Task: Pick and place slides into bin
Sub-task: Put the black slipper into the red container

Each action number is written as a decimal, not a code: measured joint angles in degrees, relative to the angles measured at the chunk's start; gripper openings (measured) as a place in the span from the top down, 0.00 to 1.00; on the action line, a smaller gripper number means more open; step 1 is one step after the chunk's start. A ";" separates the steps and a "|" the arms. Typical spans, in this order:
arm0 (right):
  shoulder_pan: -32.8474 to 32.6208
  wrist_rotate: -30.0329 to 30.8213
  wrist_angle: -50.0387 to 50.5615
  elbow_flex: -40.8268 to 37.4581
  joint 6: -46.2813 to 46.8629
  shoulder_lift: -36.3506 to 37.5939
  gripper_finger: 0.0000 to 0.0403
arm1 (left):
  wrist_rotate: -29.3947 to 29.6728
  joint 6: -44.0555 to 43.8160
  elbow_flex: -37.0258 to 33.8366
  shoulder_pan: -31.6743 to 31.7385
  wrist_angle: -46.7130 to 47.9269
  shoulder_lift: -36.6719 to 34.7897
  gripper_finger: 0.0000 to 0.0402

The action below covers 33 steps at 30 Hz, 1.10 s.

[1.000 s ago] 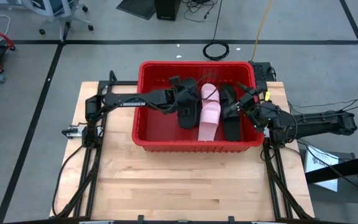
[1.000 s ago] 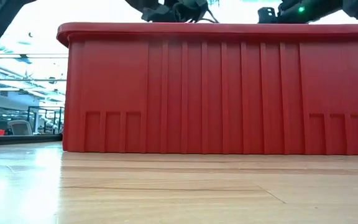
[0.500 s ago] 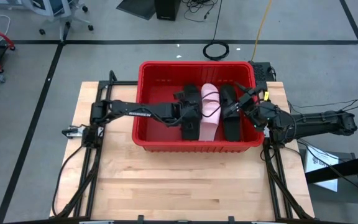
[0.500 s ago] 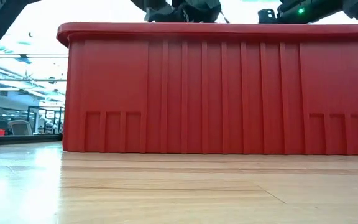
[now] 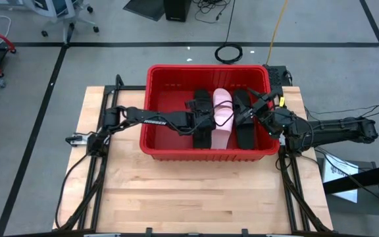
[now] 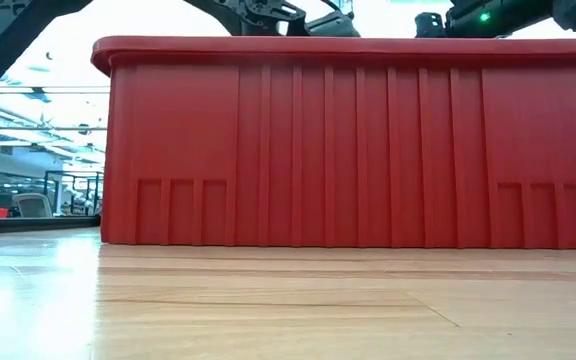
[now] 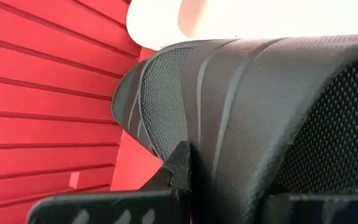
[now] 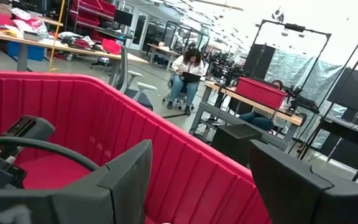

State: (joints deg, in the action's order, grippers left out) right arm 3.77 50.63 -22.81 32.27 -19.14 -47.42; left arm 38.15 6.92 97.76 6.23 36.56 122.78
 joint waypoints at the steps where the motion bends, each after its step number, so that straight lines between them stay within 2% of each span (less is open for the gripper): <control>1: 0.00 0.00 0.00 0.00 0.00 0.00 0.37 | -0.16 -0.01 0.00 0.01 -0.04 0.00 0.92; 22: 0.00 0.00 0.02 0.00 0.00 0.00 0.37 | -3.49 -3.09 -1.81 -0.97 0.24 0.00 0.92; 33: 0.00 0.00 0.04 0.00 0.01 0.02 0.37 | -5.42 -1.54 -4.68 0.29 -4.59 -0.17 0.92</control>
State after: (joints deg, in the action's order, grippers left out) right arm 3.77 50.63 -22.76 32.27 -19.12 -47.40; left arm 32.73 5.38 93.08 6.52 31.96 122.61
